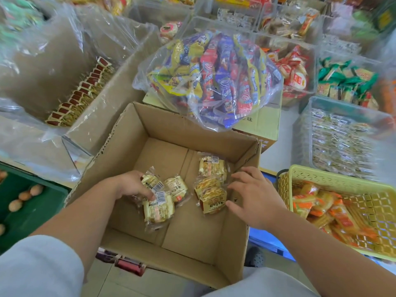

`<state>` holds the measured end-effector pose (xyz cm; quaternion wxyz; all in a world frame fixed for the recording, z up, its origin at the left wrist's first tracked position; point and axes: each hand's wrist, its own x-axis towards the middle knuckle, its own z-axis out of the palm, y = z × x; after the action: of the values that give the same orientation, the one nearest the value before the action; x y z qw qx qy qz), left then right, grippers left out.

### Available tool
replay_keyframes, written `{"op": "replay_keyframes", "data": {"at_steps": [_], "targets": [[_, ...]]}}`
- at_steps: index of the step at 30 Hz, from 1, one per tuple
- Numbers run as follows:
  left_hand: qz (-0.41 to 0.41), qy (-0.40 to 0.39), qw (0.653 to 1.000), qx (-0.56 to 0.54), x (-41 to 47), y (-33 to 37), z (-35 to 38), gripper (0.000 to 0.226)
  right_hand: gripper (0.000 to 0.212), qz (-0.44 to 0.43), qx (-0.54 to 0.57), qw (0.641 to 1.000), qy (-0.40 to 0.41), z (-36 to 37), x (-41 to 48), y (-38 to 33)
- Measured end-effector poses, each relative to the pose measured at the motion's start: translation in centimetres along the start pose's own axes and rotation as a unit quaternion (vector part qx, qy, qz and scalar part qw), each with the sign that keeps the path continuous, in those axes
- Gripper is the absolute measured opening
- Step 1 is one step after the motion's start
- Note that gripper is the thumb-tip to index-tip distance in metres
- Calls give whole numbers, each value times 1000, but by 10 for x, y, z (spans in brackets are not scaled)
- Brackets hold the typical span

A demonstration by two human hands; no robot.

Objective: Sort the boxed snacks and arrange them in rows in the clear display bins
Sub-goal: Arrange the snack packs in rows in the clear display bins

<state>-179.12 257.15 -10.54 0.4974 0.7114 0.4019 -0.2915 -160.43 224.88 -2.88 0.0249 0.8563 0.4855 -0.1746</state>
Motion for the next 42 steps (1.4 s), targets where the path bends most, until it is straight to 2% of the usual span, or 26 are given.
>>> {"op": "replay_keyframes", "data": {"at_steps": [2,4,9,12,14,17,20,25,27,29,30,32,33,34,35,37,39,42], "targets": [[6,-3,1000,24,-5,4,1,47,66,-2,-6,1000,-5,0,1,1],[25,0,1000,18,-13,11,0,37,65,-5,-10,1000,-6,0,2,1],[101,40,987,-115,-50,34,-4,37,70,-8,-15,1000,-18,-2,2,2],[161,101,956,-223,-80,50,11,51,79,-10,14,1000,-25,-11,0,-2],[200,168,920,-294,-98,65,32,51,84,6,139,990,-6,-21,-4,-6],[245,213,856,-403,-120,88,71,48,84,44,367,928,53,-37,-15,-7],[261,229,826,-445,-136,110,113,50,64,58,496,865,58,-49,-28,1],[253,248,839,-413,-151,148,171,59,17,29,638,768,32,-62,-54,34],[229,274,839,-410,-153,166,193,59,17,8,664,747,36,-66,-69,58],[198,311,830,-419,-155,176,207,50,23,-8,647,757,93,-67,-80,79],[187,334,819,-428,-156,184,216,45,24,-22,613,776,147,-68,-87,94],[171,362,800,-446,-157,197,233,39,26,-103,458,833,292,-71,-98,127],[167,361,798,-453,-157,204,242,34,25,-160,350,853,353,-71,-103,145],[164,356,799,-456,-158,212,251,27,23,-205,265,857,393,-70,-107,161],[162,349,801,-459,-158,220,259,21,21,-229,216,854,413,-68,-111,176],[165,336,804,-463,-158,239,276,20,19,-234,189,853,426,-63,-118,200],[177,316,803,-474,-158,259,293,12,15,-225,185,853,434,-58,-124,218],[181,301,812,-466,-156,282,312,22,6,-220,221,847,430,-49,-131,239]]}}
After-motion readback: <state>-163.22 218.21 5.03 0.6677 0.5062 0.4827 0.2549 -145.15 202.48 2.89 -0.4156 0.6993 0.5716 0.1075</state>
